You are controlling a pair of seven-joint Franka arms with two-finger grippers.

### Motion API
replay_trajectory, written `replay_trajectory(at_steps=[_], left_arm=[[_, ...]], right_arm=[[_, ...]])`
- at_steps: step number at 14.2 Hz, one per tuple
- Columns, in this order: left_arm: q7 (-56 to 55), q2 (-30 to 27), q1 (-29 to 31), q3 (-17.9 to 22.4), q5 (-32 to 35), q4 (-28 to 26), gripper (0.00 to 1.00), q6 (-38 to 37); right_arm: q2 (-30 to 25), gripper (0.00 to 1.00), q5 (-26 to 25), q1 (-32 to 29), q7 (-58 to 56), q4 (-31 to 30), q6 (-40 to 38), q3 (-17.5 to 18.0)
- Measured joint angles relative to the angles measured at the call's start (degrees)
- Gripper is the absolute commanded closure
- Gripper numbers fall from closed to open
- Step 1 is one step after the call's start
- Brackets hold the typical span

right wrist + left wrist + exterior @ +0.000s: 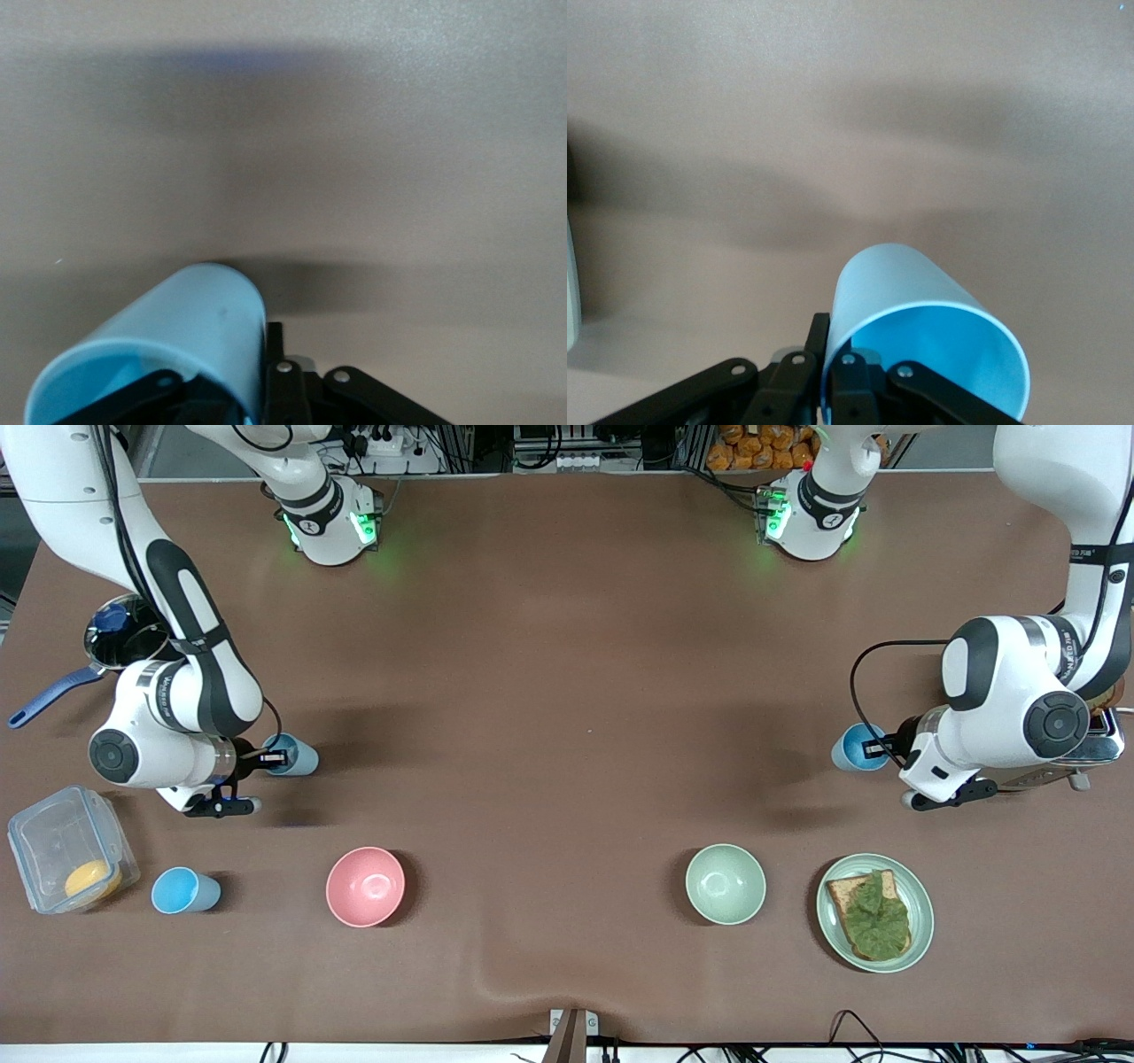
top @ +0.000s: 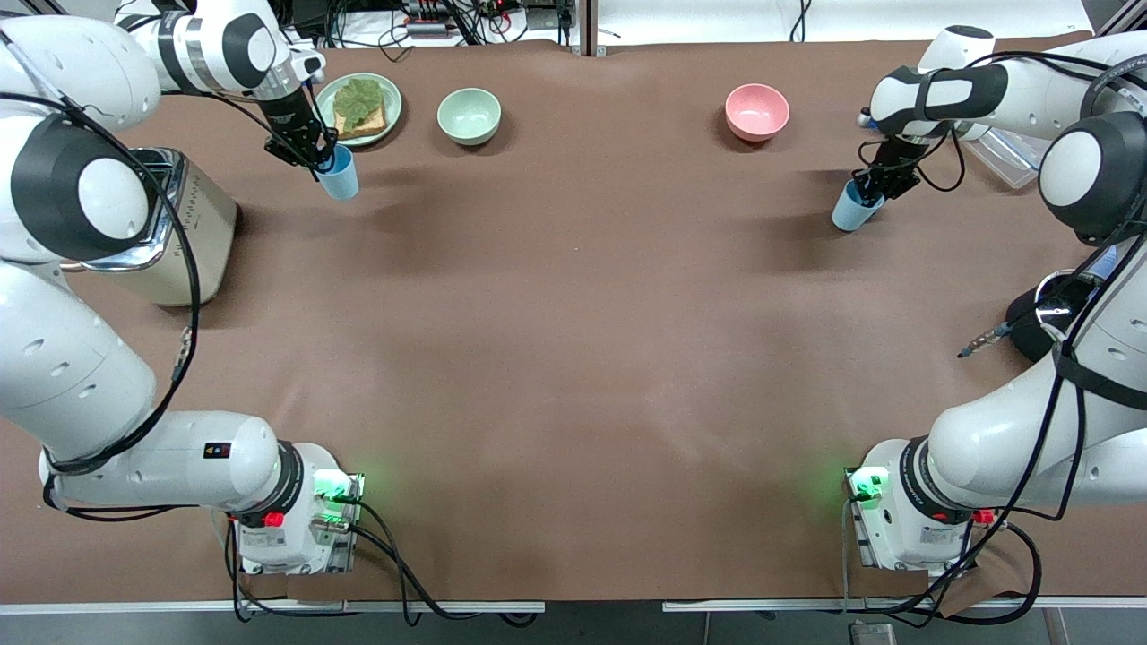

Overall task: Stack blue cups with both arms
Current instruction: 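Close the right gripper on the blue cup beside the saucepan, then carry the cup with the right gripper toward the table middle while the left gripper lifts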

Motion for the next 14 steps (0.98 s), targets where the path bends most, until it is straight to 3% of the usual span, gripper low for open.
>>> replay_trajectory(at_steps=[8, 14], left_arm=[[-1.25, -0.02, -0.01, -0.05, -0.06, 1.08, 1.0, 0.0], [-2.06, -0.03, -0.05, -0.11, -0.8, 1.75, 1.0, 0.0]], right_arm=[[-0.38, 1.0, 2.01, 1.63, 1.86, 10.66, -18.01, 1.22], [-0.62, 1.0, 16.07, 12.44, 11.29, 12.45, -19.42, 1.95]])
